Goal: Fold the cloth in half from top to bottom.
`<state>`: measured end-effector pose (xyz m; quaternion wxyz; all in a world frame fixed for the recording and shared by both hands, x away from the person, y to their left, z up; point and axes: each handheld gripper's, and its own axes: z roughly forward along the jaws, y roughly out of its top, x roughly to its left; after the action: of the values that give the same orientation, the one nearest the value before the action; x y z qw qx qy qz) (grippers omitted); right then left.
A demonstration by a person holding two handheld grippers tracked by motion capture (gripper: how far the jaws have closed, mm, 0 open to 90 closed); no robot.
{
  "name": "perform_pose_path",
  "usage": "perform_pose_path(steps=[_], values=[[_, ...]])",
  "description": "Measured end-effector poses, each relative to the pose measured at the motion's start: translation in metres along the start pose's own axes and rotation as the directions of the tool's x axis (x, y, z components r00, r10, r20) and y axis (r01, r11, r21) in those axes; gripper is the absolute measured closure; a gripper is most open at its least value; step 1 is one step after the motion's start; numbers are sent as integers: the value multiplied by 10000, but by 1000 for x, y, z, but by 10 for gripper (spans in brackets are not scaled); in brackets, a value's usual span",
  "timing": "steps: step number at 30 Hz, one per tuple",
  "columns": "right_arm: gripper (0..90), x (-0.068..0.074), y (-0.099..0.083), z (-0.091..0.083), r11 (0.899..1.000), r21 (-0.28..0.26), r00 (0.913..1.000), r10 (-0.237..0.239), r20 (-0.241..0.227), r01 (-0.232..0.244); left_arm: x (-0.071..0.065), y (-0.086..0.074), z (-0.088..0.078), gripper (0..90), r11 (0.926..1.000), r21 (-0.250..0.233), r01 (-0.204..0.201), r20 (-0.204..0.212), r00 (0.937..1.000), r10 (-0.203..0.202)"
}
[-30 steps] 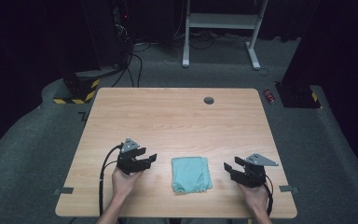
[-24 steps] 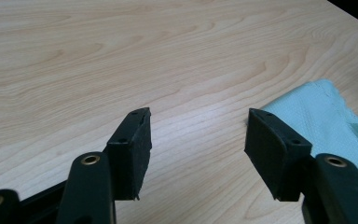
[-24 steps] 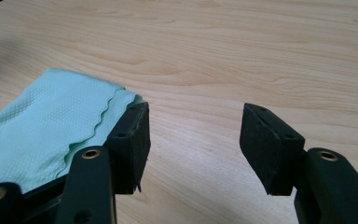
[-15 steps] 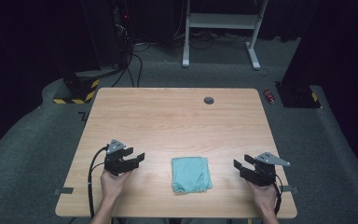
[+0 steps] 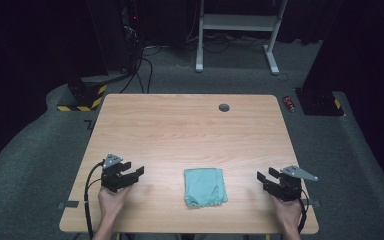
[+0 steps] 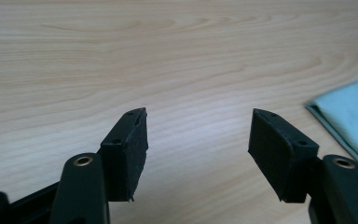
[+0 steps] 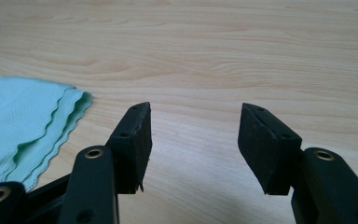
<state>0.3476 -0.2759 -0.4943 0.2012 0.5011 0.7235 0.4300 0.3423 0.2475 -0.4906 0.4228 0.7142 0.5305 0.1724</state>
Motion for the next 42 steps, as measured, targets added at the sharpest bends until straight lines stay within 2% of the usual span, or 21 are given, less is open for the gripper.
perform_pose_path(steps=[4,5,7,8,9,10,11,12,15,16,18,21,23,24,27,31,33,37,38,40,42], values=[[475,17,-2,8,9990,209,9985,-381,-393,390,-37,-7,7,365,9964,323,-786,710,9946,761],[475,17,-2,8,9990,209,9985,-381,-393,390,-37,-7,7,358,9964,323,-786,710,9946,761],[496,34,-4,18,9959,448,9943,-750,-757,785,-66,-13,19,344,9911,556,-1210,1290,9852,1130],[496,34,-4,18,9959,448,9943,-750,-757,785,-66,-13,19,338,9911,556,-1210,1290,9852,1130],[509,46,-5,26,9942,571,9908,-848,-1054,912,-85,-18,27,327,9873,682,-1432,1567,9789,1311],[512,49,-5,29,9933,595,9892,-914,-1143,986,-92,-19,32,322,9834,767,-1644,1686,9742,1497],[512,49,-5,29,9933,595,9892,-914,-1143,986,-92,-19,32,312,9834,767,-1644,1686,9742,1497],[523,59,-5,37,9900,714,9839,-1112,-1401,1220,-101,-20,38,302,9816,851,-1709,1823,9712,1533],[541,70,-6,44,9850,845,9771,-1354,-1644,1507,-120,-19,51,290,9759,1039,-1918,2166,9621,1660],[541,70,-6,44,9850,845,9771,-1354,-1644,1507,-120,-19,51,285,9759,1039,-1918,2166,9621,1660],[554,80,-7,51,9809,984,9709,-1471,-1890,1677,-132,-22,59,285,9583,1352,-2518,2126,9520,2201],[574,89,-6,55,9763,998,9618,-1670,-2168,1920,-135,-26,60,288,9436,1568,-2917,1952,9457,2599],[590,96,-6,58,9712,1060,9541,-1841,-2362,2136,-135,-27,59,294,9423,1546,-2971,1932,9444,2661],[599,99,-6,59,9686,1112,9503,-1900,-2464,2225,-132,-28,55,293,9329,1634,-3208,1774,9398,2921],[633,105,-7,66,9595,1334,9402,-2054,-2716,2482,-127,-30,50,293,9291,1715,-3277,1745,9382,2988],[793,109,-7,68,9530,1515,9378,-2150,-2725,2625,-125,-31,48,295,9299,1734,-3243,1683,9401,2965],[894,110,-7,67,9439,1479,9343,-2529,-2513,2953,-125,-30,49,297,9299,1729,-3246,1660,9402,2973],[900,109,-6,63,9370,1473,9295,-2759,-2448,3169,-125,-27,52,298,9323,1730,-3175,1699,9420,2893],[900,108,-5,61,9374,1465,9310,-2764,-2385,3158,-124,-26,54,298,9360,1746,-3058,1769,9448,2757],[900,107,-5,60,9385,1436,9316,-2754,-2372,3140,-123,-25,54,298,9331,1751,-3141,1733,9428,2848],[900,106,-5,60,9360,1522,9319,-2782,-2326,3174,-123,-23,56,300,9364,1751,-3042,1793,9450,2734]])
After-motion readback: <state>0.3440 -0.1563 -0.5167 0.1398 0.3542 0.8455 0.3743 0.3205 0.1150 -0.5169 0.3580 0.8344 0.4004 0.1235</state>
